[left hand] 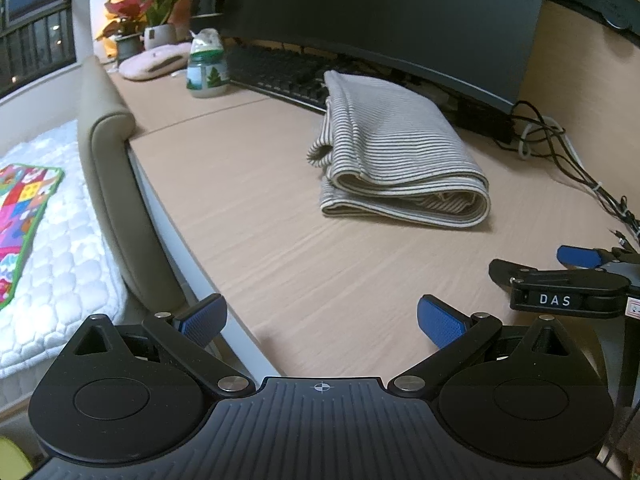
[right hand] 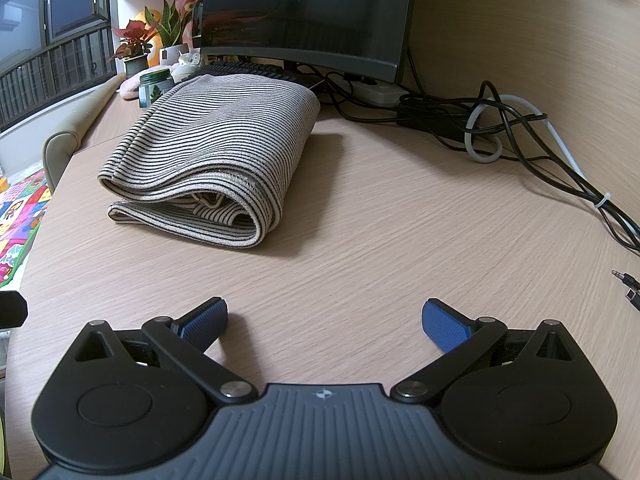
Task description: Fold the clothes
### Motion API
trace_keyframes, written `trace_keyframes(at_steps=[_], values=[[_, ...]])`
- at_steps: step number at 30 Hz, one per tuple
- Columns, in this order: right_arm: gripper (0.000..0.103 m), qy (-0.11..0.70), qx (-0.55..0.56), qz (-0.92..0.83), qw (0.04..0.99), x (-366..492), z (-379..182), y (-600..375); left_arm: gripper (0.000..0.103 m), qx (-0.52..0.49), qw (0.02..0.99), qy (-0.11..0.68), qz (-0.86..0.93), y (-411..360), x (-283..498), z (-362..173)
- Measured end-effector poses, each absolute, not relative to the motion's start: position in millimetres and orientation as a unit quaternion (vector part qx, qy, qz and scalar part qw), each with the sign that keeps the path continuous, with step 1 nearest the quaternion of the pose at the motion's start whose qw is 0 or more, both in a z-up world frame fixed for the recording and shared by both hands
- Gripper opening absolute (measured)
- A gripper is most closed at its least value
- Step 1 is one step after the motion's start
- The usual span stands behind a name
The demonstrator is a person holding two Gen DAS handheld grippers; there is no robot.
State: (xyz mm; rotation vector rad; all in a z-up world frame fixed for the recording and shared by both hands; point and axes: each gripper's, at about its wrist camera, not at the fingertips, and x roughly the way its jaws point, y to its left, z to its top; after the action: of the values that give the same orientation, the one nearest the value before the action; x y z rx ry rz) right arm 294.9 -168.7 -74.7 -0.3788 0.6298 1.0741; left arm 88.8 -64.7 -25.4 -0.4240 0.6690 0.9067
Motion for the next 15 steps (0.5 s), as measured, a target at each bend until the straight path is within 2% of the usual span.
trace_keyframes(at_steps=[15], values=[[0.103,0.293,-0.176,0.500,0.796,294.9,-74.8,-168.5,0.103,-0.198,0.826,0.315,0.424,-63.7,90.1,-26.0]])
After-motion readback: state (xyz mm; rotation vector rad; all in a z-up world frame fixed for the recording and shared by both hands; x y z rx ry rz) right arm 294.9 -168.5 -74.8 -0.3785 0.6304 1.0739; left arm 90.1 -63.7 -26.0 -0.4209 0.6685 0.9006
